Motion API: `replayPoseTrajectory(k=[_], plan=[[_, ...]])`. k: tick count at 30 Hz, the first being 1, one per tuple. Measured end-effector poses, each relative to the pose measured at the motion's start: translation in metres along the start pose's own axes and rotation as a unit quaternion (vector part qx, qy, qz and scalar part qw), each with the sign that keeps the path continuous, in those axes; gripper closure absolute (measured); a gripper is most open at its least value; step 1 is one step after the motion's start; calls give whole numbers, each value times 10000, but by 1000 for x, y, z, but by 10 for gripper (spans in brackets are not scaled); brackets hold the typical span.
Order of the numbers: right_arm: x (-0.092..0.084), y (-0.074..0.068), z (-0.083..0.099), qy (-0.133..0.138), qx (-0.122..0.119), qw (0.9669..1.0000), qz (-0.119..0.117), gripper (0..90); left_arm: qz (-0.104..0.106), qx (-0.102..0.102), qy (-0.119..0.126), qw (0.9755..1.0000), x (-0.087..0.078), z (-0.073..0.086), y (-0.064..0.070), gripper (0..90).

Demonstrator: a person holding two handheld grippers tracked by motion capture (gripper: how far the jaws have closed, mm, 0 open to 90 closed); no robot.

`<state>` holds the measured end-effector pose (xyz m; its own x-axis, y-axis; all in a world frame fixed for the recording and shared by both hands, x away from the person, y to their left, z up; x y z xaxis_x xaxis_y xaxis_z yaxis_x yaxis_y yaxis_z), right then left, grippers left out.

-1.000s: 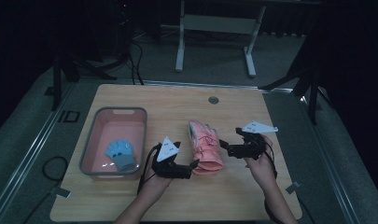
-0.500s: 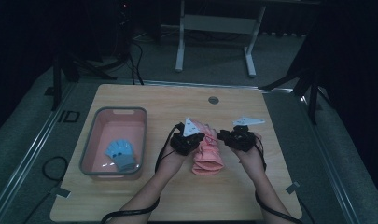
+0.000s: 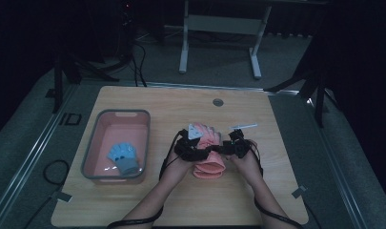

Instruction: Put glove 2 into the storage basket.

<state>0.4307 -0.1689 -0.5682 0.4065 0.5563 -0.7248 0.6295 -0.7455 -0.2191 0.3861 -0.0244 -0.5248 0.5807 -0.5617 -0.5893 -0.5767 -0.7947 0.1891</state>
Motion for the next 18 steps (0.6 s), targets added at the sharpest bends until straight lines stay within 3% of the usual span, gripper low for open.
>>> replayPoseTrajectory(k=[3,5,7,9,10,11,12,13,14,15,16,18], plan=[[5,8,6,-108,332,9991,-234,328,-5,-226,-86,9997,-2,0,-11,345],[7,9,7,-159,368,9987,-302,333,36,-498,-303,9983,5,5,-20,332],[8,9,7,-179,352,9987,-323,334,203,-847,-414,9953,13,11,-27,331],[11,8,7,-248,358,9978,-493,382,221,-913,-541,9941,19,16,-30,285],[12,9,8,-267,327,9979,-496,404,302,-1130,-650,9910,27,20,-32,285],[13,8,8,-275,310,9976,-556,431,302,-1130,-650,9910,27,20,-32,285],[13,8,8,-275,310,9976,-556,431,379,-1294,-700,9884,30,23,-33,285],[13,8,9,-275,342,9973,-597,445,469,-1440,-760,9855,35,25,-34,285],[13,8,10,-269,338,9969,-662,525,620,-1677,-818,9805,41,29,-36,267],[13,8,10,-244,301,9970,-675,548,733,-1789,-821,9777,44,30,-37,263],[13,8,11,-218,306,9969,-687,573,733,-1789,-821,9777,44,30,-37,263],[13,8,12,-213,334,9968,-698,603,930,-1948,-869,9726,48,32,-38,266]])
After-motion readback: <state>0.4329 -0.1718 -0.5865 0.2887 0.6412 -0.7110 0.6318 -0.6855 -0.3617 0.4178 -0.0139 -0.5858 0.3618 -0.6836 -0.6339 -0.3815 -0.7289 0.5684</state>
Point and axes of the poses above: each handheld gripper's, and its own axes: x roughly forward along the jaws, z roughly out of its underside, y roughly to its right, the point moved 6 cm from there along x, roughly forward along the jaws, and after that the axes turned 7 degrees about -x, right-handed, at the moved point
